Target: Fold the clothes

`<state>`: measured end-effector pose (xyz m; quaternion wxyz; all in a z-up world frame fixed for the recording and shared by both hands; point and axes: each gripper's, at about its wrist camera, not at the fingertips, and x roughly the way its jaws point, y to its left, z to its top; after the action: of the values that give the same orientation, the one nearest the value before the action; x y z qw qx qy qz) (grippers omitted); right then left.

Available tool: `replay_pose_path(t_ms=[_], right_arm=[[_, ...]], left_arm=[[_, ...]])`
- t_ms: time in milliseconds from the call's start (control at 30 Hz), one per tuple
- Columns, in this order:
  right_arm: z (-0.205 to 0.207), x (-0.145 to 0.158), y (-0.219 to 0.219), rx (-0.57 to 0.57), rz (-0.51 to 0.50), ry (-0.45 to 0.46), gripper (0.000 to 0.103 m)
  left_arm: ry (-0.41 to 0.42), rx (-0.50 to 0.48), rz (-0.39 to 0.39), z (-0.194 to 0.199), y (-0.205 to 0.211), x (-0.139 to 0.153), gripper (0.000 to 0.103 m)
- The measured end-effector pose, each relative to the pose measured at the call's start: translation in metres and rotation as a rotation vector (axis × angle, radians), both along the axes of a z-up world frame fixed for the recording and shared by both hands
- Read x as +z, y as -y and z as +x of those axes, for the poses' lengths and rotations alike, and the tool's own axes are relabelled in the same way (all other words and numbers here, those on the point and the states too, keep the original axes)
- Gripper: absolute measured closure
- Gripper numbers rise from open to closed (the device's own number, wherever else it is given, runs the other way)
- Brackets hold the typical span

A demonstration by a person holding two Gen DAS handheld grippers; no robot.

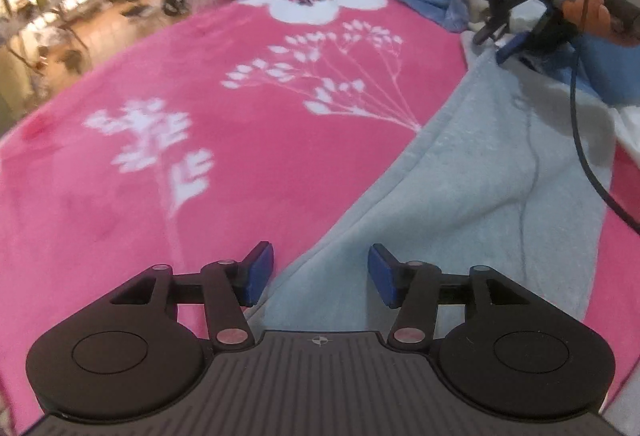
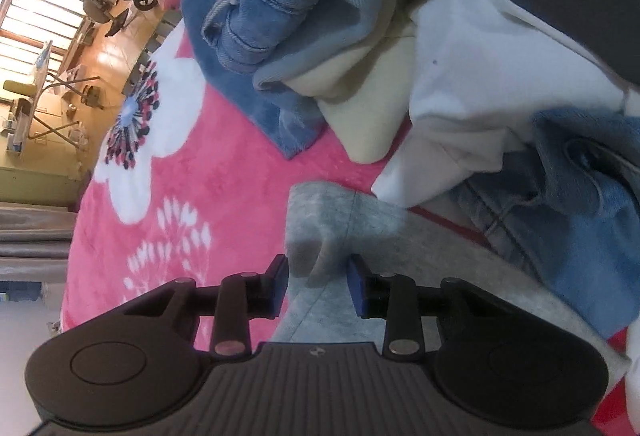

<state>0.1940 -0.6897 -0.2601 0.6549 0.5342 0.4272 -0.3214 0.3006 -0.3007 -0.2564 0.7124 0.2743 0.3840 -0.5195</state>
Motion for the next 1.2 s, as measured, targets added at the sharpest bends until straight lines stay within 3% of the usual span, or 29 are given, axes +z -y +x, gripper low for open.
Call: replay_pose_path(t_ms=[33,67,100,167,333,433,533,633,733,800,900,1033,1133,1200], right_arm=[[0.001,-0.003,0.000,0.000,-0.001,0.002,0.071],[0.002,-0.005,0.000,0.003,-0.003,0.007,0.091],[-0.001,-0.004,-0.002,-0.004,-0.017,0.015,0.099],[-0.016,0.006,-0.011,-0.044,-0.064,0.058,0.098],[-0.096,0.063,-0.078,-0.270,-0.217,0.320,0.098],[-0.127,0.078,-0.119,-0.397,-0.292,0.416,0.098],[-0.116,0.083,-0.130,-0.395,-0.395,0.416,0.098],[-0.080,0.077,-0.106,-0.378,-0.393,0.437,0.098],[-0.030,0.049,-0.074,-0.328,-0.372,0.395,0.096],[0.004,0.013,-0.046,-0.229,-0.276,0.355,0.092],[0.001,0.002,-0.028,-0.195,-0.265,0.341,0.092],[-0.051,0.045,-0.036,-0.117,-0.415,0.414,0.082],[-0.072,0.069,-0.052,0.083,-0.486,0.335,0.082],[-0.061,0.072,-0.077,0.319,-0.518,0.286,0.082]], left_arm=[[0.012,-0.015,-0.003,-0.004,0.000,-0.001,0.050],[0.025,-0.029,-0.005,-0.007,0.000,-0.002,0.051],[0.037,-0.044,-0.008,-0.011,0.000,-0.003,0.052],[0.062,-0.073,-0.013,-0.018,0.000,-0.005,0.071],[0.141,-0.131,-0.046,-0.036,-0.011,-0.005,0.090],[0.188,-0.151,-0.080,-0.045,-0.022,0.000,0.095],[0.183,-0.119,-0.130,-0.040,-0.031,0.014,0.096],[0.163,-0.055,-0.155,-0.026,-0.028,0.022,0.096],[0.144,0.015,-0.143,-0.013,-0.015,0.017,0.096],[0.119,0.054,-0.121,-0.006,-0.009,0.009,0.096],[0.081,0.113,-0.087,0.005,0.001,-0.003,0.091],[0.076,0.190,-0.090,0.014,-0.009,0.005,0.059],[0.087,0.247,-0.109,0.019,-0.024,0.018,0.055],[0.092,0.242,-0.066,0.016,-0.040,0.030,0.050]])
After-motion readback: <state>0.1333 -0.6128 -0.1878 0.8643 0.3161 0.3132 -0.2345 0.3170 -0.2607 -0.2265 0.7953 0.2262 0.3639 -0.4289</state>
